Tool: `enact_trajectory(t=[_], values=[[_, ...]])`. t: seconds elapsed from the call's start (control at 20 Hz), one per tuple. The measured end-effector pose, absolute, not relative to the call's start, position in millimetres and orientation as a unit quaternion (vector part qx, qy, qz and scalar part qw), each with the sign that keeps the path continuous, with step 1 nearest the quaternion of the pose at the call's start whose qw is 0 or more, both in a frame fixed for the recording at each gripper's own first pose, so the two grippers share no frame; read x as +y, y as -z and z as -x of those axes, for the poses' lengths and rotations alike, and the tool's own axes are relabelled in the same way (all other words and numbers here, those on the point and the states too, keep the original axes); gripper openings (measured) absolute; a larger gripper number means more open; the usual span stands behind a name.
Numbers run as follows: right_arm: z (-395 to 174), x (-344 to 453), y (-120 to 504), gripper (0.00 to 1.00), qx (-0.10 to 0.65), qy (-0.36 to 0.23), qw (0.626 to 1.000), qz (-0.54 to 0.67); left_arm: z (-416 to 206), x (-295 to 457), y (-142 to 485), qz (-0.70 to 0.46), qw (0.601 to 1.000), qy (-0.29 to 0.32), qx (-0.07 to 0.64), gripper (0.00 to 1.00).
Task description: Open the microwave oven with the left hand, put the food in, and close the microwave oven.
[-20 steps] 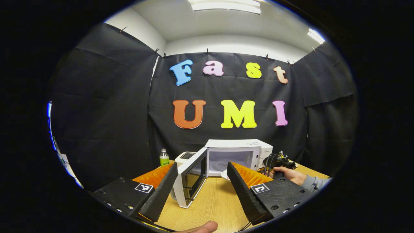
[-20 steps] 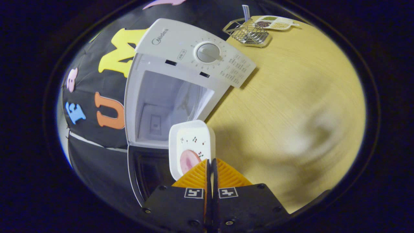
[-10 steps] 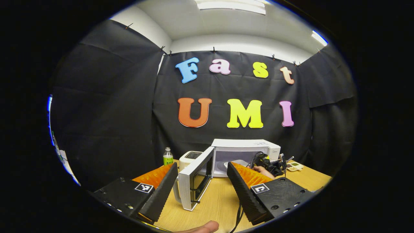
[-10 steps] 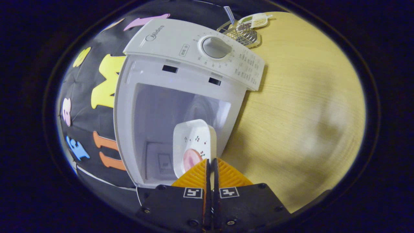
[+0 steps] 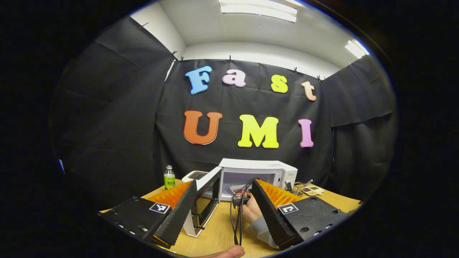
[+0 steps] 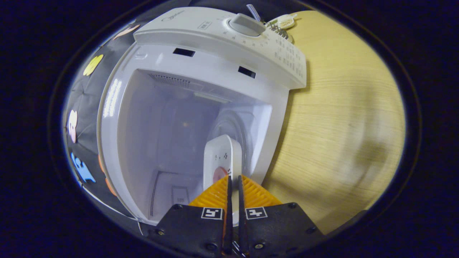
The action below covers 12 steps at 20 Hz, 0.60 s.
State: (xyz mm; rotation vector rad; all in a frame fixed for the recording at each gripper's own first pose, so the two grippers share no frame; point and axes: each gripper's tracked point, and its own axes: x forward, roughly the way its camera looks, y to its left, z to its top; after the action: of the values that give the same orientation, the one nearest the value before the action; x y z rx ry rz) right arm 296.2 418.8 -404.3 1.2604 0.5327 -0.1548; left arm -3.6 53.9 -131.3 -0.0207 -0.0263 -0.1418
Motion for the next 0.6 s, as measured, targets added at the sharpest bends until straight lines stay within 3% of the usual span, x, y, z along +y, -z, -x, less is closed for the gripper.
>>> enact_trajectory(t=[0.6], values=[[-318.5, 404.2, 391.4, 0.14, 0.163, 0.076, 0.847, -0.5, 1.1, 69.2, 143.4, 0.04, 0.998, 0.057, -0.009, 0.94]])
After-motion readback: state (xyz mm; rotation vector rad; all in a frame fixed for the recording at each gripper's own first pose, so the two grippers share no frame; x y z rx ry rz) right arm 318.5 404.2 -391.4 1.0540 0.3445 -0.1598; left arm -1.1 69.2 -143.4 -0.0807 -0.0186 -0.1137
